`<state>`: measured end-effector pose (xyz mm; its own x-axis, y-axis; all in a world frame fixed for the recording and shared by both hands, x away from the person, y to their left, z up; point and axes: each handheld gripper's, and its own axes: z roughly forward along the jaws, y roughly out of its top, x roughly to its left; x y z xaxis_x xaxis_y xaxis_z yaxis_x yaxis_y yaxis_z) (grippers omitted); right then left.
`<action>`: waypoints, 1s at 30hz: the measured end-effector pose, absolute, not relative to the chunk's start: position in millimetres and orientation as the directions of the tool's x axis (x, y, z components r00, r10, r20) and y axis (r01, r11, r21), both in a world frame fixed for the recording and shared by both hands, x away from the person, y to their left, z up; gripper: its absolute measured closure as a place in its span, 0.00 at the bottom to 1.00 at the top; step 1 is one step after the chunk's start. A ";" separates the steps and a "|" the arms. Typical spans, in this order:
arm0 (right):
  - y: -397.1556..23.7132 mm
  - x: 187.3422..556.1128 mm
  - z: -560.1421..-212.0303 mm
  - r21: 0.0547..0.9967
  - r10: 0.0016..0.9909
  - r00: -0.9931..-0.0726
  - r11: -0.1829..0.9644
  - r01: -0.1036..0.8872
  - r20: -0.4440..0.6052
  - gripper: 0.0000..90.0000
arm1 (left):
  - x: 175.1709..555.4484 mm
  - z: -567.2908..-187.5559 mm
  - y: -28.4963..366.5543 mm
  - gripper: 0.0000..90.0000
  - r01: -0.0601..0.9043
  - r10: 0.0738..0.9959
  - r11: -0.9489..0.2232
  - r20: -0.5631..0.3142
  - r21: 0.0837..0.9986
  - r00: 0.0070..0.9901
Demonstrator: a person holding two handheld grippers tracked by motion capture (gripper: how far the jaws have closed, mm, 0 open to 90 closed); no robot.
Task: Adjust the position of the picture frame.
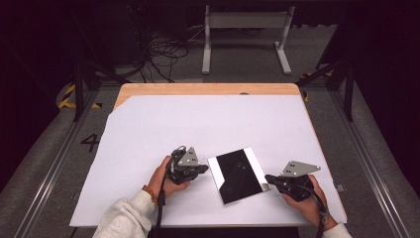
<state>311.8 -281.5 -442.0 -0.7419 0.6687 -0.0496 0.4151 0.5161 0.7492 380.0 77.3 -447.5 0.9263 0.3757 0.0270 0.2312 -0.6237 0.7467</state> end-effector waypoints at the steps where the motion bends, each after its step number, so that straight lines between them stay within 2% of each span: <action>1: -281.9 308.8 -443.9 0.744 0.664 -0.746 0.525 0.414 -0.053 1.00 | 382.6 -446.7 77.6 1.00 0.226 0.383 -0.628 0.043 0.745 0.923; 3: -283.3 303.4 -446.2 0.740 0.661 -0.749 0.527 0.418 -0.049 1.00 | 389.4 -446.0 80.2 1.00 0.225 0.397 -0.624 0.056 0.748 0.916; 9: -289.6 294.5 -448.5 0.740 0.657 -0.753 0.522 0.424 -0.032 1.00 | 408.9 -448.5 85.3 1.00 0.277 0.451 -0.589 0.024 0.759 0.892; 18: -287.8 292.1 -451.5 0.734 0.649 -0.759 0.541 0.410 -0.055 1.00 | 420.2 -460.5 70.6 1.00 0.280 0.451 -0.621 0.041 0.732 0.892; 22: -289.1 293.0 -452.1 0.734 0.648 -0.761 0.536 0.417 -0.041 1.00 | 427.8 -462.1 67.3 1.00 0.307 0.457 -0.603 0.004 0.736 0.889; 30: -286.1 290.7 -454.0 0.719 0.624 -0.776 0.579 0.384 -0.088 1.00 | 432.5 -463.4 59.4 1.00 0.307 0.450 -0.606 -0.003 0.734 0.893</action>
